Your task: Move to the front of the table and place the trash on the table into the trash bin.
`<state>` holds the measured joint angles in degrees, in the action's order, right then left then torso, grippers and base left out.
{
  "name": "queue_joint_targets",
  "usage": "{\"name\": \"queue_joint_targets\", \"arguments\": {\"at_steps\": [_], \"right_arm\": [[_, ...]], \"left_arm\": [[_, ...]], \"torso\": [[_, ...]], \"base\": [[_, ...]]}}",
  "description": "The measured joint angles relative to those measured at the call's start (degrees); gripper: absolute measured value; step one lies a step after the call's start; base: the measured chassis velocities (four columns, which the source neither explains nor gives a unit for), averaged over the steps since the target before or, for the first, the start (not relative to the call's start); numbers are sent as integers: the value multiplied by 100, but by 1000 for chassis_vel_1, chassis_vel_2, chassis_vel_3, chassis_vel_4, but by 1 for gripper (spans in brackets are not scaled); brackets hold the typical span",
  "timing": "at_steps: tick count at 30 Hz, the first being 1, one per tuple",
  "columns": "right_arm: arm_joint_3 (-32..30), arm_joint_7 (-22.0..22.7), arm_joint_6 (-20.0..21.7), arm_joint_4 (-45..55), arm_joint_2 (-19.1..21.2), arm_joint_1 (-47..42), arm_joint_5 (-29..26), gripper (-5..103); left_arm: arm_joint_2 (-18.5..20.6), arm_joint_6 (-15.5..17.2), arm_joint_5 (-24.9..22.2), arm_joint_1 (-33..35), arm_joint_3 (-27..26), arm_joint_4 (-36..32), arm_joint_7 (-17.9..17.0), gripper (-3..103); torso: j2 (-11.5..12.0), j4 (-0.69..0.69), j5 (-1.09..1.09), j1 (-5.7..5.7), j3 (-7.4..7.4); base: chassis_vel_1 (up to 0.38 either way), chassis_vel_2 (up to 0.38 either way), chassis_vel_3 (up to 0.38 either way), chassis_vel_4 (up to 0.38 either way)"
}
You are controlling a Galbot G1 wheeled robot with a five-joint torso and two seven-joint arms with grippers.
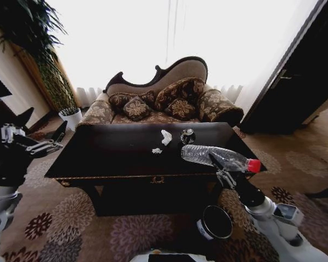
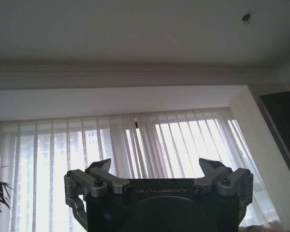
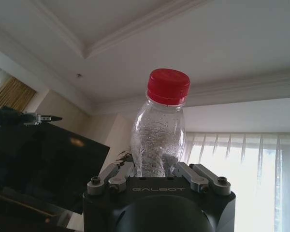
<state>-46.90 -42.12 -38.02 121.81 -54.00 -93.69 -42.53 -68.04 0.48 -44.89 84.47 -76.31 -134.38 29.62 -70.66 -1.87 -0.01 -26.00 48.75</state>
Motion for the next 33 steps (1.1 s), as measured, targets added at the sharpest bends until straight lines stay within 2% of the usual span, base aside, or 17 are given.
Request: {"name": "queue_joint_targets", "arguments": {"at_steps": [2, 3, 6, 13, 22, 33], "right_arm": [[-52, -95, -32, -110, -37, 11, 178, 24], [-109, -203, -77, -263, -73, 39, 442, 24], [-237, -494, -194, -654, -98, 149, 983, 24], [-298, -898, -326, -1283, -120, 250, 1398, 24], [-699, -1805, -348, -1903, 34, 342, 1164, 23], [-853, -2589, -361, -2491, 208, 474, 1077, 23]], "left_arm": [[-92, 0, 59, 36, 19, -23, -96, 100], [-206, 4, 141, 73, 63, -55, -216, 100], [-330, 18, 296, 102, 103, -94, -287, 100], [-354, 19, 318, 148, 82, -140, -285, 100], [-357, -7, 345, 180, 76, -124, -247, 100], [-348, -62, 415, 146, 146, -11, -174, 100]], "torso": [[0, 1, -1, 0, 0], [0, 2, -1, 0, 0], [0, 1, 0, 0, 0], [0, 1, 1, 0, 1], [0, 1, 0, 0, 1], [0, 1, 0, -1, 1]], "base": [[0, 0, 0, 0], [0, 0, 0, 0], [0, 0, 0, 0], [0, 0, 0, 0], [0, 0, 0, 0], [0, 0, 0, 0]]}}
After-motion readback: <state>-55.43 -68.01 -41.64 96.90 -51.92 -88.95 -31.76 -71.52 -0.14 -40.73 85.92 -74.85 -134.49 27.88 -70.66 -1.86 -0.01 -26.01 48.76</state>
